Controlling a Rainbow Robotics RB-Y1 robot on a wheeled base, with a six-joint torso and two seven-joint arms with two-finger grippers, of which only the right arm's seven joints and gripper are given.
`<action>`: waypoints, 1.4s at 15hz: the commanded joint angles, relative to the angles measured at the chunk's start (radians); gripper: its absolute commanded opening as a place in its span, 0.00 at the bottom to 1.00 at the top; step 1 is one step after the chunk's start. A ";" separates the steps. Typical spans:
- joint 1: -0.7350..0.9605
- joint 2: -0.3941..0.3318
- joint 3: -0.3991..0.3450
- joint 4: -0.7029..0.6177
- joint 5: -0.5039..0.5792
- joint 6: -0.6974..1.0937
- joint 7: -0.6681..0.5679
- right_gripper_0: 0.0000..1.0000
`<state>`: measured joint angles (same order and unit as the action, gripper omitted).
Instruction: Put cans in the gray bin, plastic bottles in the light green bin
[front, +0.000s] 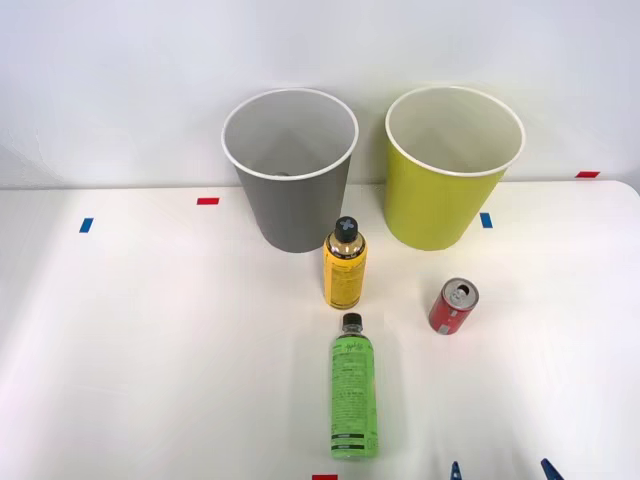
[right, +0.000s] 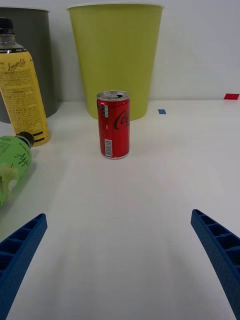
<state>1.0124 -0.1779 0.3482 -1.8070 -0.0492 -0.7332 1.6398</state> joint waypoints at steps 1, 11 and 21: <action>0.000 0.000 0.000 0.000 0.000 0.000 0.000 1.00; -0.051 0.009 0.008 0.038 -0.014 0.005 -0.005 1.00; -0.252 0.002 0.055 0.043 -0.130 -0.011 0.014 1.00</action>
<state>0.7777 -0.1761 0.4049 -1.7646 -0.1749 -0.7487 1.6510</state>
